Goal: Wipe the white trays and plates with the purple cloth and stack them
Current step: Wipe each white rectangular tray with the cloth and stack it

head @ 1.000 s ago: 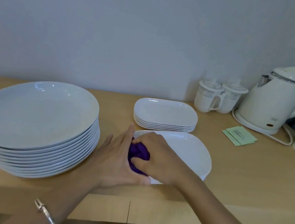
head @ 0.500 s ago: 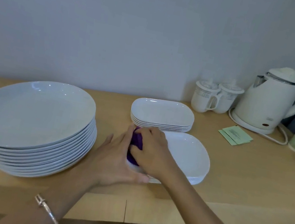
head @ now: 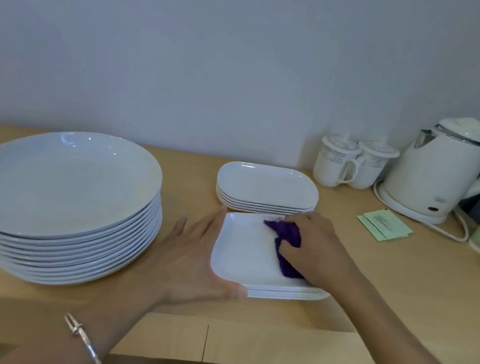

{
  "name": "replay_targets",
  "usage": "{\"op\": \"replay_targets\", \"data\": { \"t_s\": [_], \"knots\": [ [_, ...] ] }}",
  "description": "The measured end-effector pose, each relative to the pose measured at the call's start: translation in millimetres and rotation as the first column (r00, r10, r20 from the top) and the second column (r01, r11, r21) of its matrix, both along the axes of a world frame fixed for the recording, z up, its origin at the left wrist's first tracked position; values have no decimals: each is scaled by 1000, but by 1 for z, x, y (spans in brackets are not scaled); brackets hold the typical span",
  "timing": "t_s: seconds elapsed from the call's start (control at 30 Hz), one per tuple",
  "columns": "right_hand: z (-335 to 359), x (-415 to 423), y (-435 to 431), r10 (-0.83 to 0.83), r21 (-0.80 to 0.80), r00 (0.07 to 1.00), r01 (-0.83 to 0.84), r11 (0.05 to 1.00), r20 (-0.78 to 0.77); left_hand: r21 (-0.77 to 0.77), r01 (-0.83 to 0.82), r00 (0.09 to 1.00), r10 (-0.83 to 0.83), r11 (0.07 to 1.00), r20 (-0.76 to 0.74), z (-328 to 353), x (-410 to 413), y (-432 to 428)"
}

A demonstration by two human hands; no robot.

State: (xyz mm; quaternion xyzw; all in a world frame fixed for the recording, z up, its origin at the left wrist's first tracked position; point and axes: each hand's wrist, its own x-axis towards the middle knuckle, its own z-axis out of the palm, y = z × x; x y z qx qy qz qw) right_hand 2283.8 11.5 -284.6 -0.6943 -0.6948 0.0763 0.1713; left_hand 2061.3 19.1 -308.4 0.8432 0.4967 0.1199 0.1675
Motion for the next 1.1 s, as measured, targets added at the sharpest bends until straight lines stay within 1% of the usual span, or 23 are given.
{"op": "replay_targets", "data": {
  "t_s": [0.07,0.1,0.13,0.2,0.27,0.33,0.37,0.4,0.43,0.47,0.5,0.6,0.67,0.7,0.73,0.77,0.83,0.87,0.93,0.97,1.0,1.07,1.1],
  "knots": [
    [-14,-38,13,-143,64,989,140,988,33,7,22,999,-22,1000,25,-5,1,4],
    [-17,-56,15,-138,71,990,137,988,23,17,35,999,-36,999,33,-7,2,5],
    [-21,-72,17,-68,63,998,68,996,5,20,45,998,-46,999,40,-7,1,5],
    [-20,-86,10,160,36,984,-158,987,-78,-18,34,998,-34,999,50,-7,0,3],
    [-11,-79,-3,370,59,898,-367,928,-237,-36,12,998,-10,999,64,-10,-1,4],
    [3,-55,-15,425,-11,839,-455,890,-340,-76,-9,996,15,997,84,-13,1,10],
    [10,-39,-22,403,-82,843,-458,885,-358,-108,-23,991,37,994,126,-14,2,12],
    [16,-21,-27,364,-150,861,-437,887,-356,-110,-34,988,50,993,146,-13,1,14],
    [21,-1,-32,318,-197,891,-392,899,-323,-64,-29,993,36,998,116,-10,1,13],
    [22,17,-33,275,-218,921,-338,916,-274,-2,-11,997,11,1000,78,-7,1,9],
    [24,29,-33,237,-204,948,-280,938,-213,18,-2,999,1,1000,51,-4,1,4],
    [6,24,-11,72,-35,997,-73,997,-23,-4,-8,1000,8,1000,20,1,4,0],
    [-11,-8,6,-116,68,993,115,991,16,14,18,999,-19,1000,42,-1,5,2],
    [-16,-28,12,-161,98,987,160,982,5,28,35,998,-36,999,47,-2,6,4],
    [-19,-46,16,-153,108,988,153,982,-6,50,51,997,-54,997,58,-3,6,5],
    [-21,-62,18,-95,99,995,96,990,-15,58,62,996,-66,996,66,-4,6,5],
    [-20,-81,13,109,52,991,-106,993,-76,21,44,996,-46,999,74,-3,6,2],
    [-16,-83,8,220,42,964,-216,975,-148,6,34,996,-35,999,83,-3,5,1],
    [-5,-75,-5,402,62,861,-404,913,-311,-8,21,996,-20,1000,92,-5,3,2],
    [2,-65,-12,431,40,826,-448,893,-362,-5,20,996,-19,1000,84,-6,2,3],
    [9,-53,-18,422,-19,816,-466,884,-395,7,19,998,-20,1000,61,-6,2,3],
    [20,-25,-30,359,-154,840,-451,879,-407,54,27,999,-25,998,-37,-3,3,2],
    [22,-11,-33,332,-188,867,-421,888,-373,99,42,993,-31,994,-112,-3,4,2]
  ]
}}
